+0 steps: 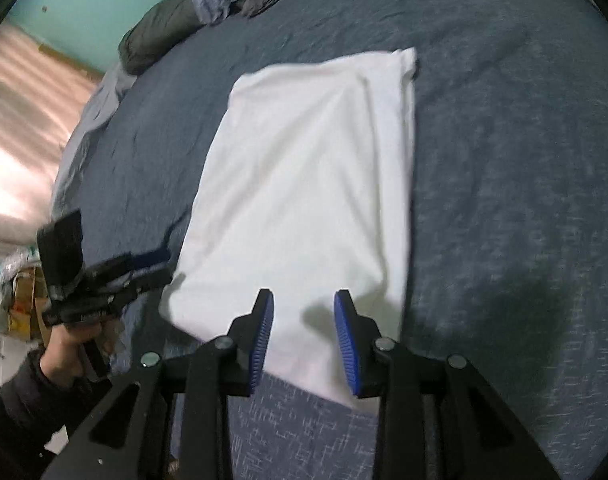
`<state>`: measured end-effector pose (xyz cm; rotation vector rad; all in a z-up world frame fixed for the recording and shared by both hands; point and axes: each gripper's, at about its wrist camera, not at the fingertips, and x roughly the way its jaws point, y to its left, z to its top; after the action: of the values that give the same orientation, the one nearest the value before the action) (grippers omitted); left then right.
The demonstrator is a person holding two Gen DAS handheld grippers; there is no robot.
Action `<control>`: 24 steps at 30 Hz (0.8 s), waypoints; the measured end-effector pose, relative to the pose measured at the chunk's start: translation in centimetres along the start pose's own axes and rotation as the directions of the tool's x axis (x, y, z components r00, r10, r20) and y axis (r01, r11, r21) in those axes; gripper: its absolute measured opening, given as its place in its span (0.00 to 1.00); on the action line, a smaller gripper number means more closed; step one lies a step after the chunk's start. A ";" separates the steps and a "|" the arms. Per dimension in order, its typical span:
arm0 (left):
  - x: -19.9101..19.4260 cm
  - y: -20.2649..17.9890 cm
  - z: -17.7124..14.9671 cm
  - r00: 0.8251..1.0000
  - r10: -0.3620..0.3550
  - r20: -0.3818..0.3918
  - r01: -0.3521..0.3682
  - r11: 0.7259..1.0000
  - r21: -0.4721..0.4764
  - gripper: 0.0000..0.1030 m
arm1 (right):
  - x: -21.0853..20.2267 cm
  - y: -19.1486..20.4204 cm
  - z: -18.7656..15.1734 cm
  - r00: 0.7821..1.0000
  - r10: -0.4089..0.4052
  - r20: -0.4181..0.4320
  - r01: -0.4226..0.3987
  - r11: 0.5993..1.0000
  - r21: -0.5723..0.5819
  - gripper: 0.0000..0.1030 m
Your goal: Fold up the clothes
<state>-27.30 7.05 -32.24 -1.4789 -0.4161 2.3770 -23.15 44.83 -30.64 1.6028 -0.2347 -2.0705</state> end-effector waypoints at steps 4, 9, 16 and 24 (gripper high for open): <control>0.4 0.2 -0.5 1.000 0.010 -0.015 -0.010 1.000 -0.008 0.61 | 1.9 0.4 -0.6 0.999 -0.033 -0.028 0.031 0.999 -0.039 0.24; 0.5 0.1 -0.7 1.000 0.017 -0.019 -0.017 1.000 -0.002 0.63 | 4.2 -0.7 -1.6 0.983 -0.148 -0.112 0.142 0.988 -0.061 0.18; 0.4 0.3 -0.5 1.000 0.010 -0.017 -0.010 1.000 0.000 0.63 | 3.3 -0.8 -1.4 0.983 -0.152 -0.102 0.148 0.988 -0.049 0.17; 0.2 0.2 -0.1 1.000 0.029 0.003 -0.029 1.000 0.002 0.63 | 4.1 1.2 0.3 0.992 -0.118 -0.045 0.115 0.990 -0.077 0.17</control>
<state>-27.28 7.01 -32.54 -1.4902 -0.3954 2.4019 -23.83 41.69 -33.56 1.6566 -0.0474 -2.0968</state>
